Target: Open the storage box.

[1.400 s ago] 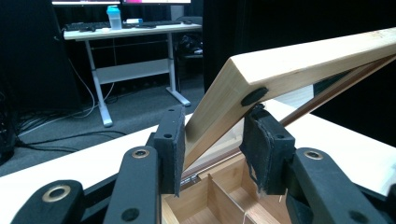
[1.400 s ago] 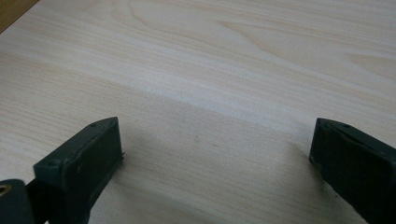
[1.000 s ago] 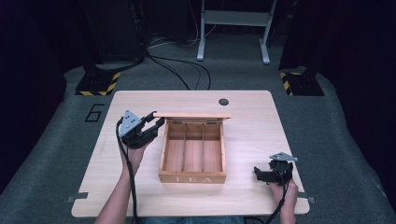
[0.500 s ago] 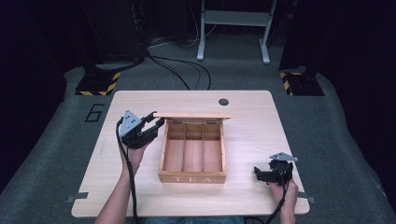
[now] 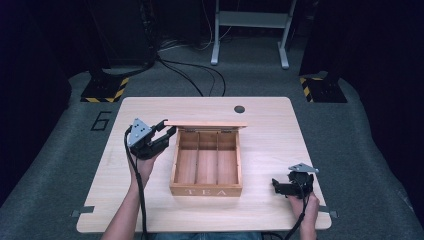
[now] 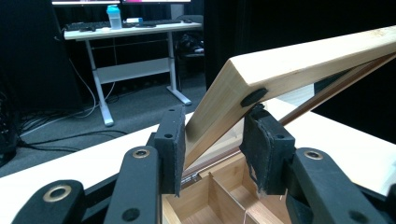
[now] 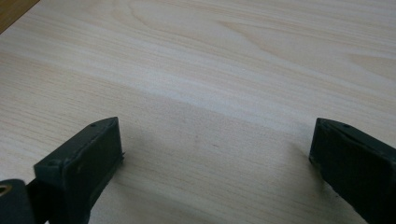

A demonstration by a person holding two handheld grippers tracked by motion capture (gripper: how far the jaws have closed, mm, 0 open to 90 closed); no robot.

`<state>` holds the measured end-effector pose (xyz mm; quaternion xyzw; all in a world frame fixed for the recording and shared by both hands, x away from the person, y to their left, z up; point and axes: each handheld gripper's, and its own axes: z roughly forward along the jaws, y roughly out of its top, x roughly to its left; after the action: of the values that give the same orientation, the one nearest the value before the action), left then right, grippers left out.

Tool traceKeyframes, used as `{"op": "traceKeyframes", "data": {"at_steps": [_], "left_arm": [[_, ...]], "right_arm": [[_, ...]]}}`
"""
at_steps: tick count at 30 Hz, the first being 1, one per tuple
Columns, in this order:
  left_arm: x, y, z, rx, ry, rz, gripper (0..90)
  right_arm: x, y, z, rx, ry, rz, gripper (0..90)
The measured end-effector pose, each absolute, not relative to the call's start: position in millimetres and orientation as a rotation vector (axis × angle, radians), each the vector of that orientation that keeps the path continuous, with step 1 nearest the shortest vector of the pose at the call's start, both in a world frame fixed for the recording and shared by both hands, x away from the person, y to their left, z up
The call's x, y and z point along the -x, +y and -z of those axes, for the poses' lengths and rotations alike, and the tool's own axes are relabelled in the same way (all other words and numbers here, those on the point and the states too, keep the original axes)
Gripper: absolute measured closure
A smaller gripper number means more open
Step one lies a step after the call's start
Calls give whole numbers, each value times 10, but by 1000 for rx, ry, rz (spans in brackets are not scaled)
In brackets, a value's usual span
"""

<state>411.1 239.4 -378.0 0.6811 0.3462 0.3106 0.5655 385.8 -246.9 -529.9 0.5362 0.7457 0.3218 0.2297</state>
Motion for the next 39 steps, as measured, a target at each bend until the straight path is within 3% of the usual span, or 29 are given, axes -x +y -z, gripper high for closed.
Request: {"op": "traceKeyframes", "data": {"at_steps": [39], "left_arm": [[-4066,2381,3758,-1622,806,-756,601]], "right_arm": [[-3858,-2471,5297,-1472,2056,-885,23]]}}
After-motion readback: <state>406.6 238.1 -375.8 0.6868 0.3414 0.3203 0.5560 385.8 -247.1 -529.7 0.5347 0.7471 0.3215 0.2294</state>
